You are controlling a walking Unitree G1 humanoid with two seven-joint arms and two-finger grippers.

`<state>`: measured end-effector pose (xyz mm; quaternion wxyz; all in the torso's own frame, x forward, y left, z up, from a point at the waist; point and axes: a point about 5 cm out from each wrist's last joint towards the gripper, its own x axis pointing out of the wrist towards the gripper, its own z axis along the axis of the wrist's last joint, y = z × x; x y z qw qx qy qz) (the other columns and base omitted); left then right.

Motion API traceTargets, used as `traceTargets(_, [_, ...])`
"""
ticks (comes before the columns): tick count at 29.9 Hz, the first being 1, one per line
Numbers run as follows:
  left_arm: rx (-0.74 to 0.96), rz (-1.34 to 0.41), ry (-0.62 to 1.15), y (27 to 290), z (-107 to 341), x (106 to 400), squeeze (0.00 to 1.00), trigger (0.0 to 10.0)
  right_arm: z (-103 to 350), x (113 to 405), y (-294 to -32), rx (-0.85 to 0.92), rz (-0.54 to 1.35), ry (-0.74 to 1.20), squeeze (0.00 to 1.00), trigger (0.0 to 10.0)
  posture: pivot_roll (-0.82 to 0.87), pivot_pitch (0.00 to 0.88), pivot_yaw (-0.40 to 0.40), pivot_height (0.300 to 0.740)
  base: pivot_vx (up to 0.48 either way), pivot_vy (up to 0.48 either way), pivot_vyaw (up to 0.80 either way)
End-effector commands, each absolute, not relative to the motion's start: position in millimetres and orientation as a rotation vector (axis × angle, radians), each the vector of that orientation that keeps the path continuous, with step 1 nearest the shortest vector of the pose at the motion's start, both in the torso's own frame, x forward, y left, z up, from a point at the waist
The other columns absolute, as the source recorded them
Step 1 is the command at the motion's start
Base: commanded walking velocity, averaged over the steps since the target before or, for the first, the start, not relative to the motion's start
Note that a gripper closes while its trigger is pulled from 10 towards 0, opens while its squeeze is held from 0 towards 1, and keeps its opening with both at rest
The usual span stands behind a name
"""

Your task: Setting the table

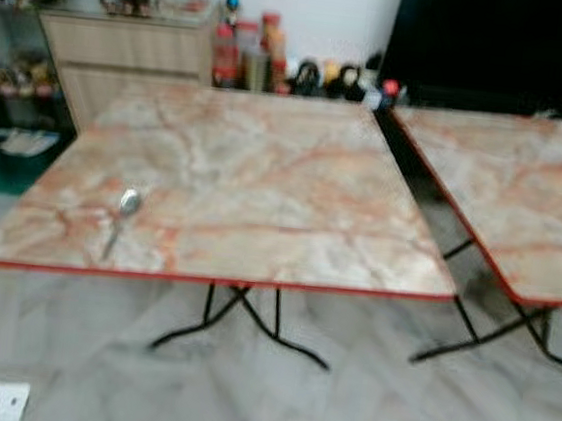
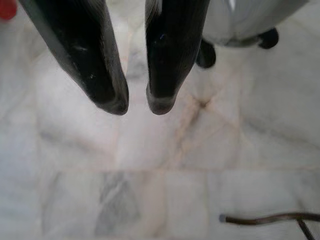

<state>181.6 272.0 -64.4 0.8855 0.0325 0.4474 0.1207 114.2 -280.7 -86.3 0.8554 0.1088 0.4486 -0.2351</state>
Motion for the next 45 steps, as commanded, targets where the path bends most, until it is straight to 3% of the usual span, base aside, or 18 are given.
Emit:
traceTargets(1, [0.089, 0.267, 0.944, 279.4, -62.8, 179.7, 0.0, 10.0, -86.9, 116.1, -277.6, 0.249, -0.5, 0.936, 0.0, 10.0, 0.04, 0.056, -0.012, 0.74, 0.0, 0.48, 0.0])
traceTargets(38, [0.081, 0.281, 0.94, 280.4, -60.9, 183.0, 0.0, 10.0, -85.4, 121.1, -277.2, 0.249, -0.509, 0.917, 0.0, 10.0, 0.05, 0.093, -0.007, 0.74, 0.0, 0.48, 0.04])
traceTargets(45, [0.078, 0.277, 0.926, 279.9, -60.2, 184.3, 0.0, 10.0, -85.1, 121.5, -277.4, 0.251, -0.512, 0.912, 0.0, 10.0, 0.04, 0.092, -0.008, 0.74, 0.0, 0.0, 0.0])
